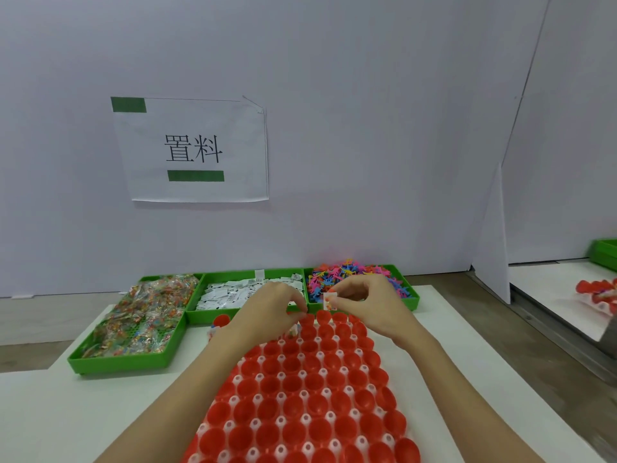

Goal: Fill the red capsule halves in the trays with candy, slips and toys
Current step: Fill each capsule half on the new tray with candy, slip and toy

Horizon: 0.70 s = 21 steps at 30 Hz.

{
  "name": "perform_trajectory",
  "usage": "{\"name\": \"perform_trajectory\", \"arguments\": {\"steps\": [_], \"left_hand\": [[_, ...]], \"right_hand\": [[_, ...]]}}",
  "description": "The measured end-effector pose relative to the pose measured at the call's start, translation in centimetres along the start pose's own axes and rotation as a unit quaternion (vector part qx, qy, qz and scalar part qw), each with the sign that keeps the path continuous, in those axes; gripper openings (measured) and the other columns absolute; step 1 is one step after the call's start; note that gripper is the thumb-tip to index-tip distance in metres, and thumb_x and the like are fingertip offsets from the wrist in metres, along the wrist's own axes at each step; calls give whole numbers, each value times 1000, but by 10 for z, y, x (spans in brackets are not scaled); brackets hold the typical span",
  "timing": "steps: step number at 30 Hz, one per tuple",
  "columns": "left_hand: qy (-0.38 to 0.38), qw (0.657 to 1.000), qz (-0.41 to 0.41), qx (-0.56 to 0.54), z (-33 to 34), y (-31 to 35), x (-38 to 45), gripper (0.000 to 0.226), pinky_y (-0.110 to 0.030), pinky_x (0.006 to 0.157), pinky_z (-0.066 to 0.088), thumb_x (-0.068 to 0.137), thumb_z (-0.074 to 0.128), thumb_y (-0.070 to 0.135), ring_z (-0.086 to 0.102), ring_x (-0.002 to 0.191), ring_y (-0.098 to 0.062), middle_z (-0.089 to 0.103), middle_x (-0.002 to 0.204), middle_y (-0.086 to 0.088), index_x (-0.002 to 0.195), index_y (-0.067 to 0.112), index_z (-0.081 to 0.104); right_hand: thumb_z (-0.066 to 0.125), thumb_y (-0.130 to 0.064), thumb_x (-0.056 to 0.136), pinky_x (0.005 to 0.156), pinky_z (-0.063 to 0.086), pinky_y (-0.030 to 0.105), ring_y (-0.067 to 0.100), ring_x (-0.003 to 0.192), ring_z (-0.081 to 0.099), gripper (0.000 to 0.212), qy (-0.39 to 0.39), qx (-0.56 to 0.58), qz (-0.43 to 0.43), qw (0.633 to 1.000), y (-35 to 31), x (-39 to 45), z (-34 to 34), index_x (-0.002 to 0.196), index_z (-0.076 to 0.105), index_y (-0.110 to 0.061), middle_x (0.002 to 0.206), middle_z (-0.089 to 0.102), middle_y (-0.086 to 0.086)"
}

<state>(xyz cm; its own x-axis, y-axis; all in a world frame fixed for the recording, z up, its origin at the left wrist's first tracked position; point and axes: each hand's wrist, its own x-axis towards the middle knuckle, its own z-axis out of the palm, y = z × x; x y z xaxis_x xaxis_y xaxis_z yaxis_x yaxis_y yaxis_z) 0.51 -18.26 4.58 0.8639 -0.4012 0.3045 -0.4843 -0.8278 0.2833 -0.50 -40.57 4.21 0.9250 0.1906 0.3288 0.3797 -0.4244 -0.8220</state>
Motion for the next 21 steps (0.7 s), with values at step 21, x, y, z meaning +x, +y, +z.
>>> {"name": "perform_trajectory", "arguments": {"steps": [21], "left_hand": [[61,998,12,-33,14,-11,-11,26,-33,98,36,85,78,47,48,95,-9,75,89,19,104,31,70]], "right_hand": [[84,-28,83,66,48,8,-4,74,63,13,-28,-146,0,989,3,3,55,95,82,-27,77,69,-19]]}}
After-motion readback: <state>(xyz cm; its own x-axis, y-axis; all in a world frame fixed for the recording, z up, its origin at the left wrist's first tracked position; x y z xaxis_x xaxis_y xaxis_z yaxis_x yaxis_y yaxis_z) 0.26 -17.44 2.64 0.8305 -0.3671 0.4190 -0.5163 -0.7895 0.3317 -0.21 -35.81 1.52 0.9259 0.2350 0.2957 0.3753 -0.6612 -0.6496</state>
